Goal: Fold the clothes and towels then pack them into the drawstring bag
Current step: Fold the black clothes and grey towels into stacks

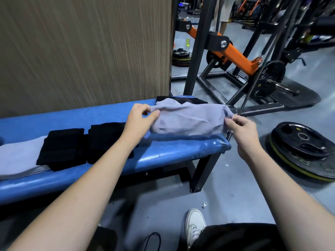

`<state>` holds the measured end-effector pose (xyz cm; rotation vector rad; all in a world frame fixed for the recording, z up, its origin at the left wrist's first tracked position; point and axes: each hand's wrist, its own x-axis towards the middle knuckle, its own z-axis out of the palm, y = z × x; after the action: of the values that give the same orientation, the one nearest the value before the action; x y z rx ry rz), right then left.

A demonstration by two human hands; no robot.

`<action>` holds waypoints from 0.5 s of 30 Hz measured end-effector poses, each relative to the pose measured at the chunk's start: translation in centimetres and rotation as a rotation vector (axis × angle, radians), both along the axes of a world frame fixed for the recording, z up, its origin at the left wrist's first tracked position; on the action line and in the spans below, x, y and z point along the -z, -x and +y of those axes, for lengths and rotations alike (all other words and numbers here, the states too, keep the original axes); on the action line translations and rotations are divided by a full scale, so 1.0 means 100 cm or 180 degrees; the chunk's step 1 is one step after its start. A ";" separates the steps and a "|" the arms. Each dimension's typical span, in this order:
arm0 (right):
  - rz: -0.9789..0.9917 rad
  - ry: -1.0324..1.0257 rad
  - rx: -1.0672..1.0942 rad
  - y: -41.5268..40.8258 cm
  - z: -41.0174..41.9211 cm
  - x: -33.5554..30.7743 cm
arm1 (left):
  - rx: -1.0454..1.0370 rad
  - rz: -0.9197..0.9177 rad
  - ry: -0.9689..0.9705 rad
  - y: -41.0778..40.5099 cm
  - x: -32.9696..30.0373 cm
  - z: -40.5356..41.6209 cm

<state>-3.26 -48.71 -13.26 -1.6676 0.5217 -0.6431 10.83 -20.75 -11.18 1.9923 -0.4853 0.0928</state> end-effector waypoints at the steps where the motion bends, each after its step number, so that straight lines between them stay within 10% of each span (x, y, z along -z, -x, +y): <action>1: 0.0110 -0.0043 0.0022 -0.001 0.000 0.003 | -0.0042 0.0201 0.0097 0.002 0.000 0.000; 15: 0.1169 -0.0262 -0.0169 -0.008 0.014 0.015 | 0.0269 0.1617 -0.0004 0.019 0.017 -0.010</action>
<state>-2.44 -47.31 -14.81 -1.7229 0.7522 -0.2709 8.92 -21.72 -12.90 1.9020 -0.2371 -0.4562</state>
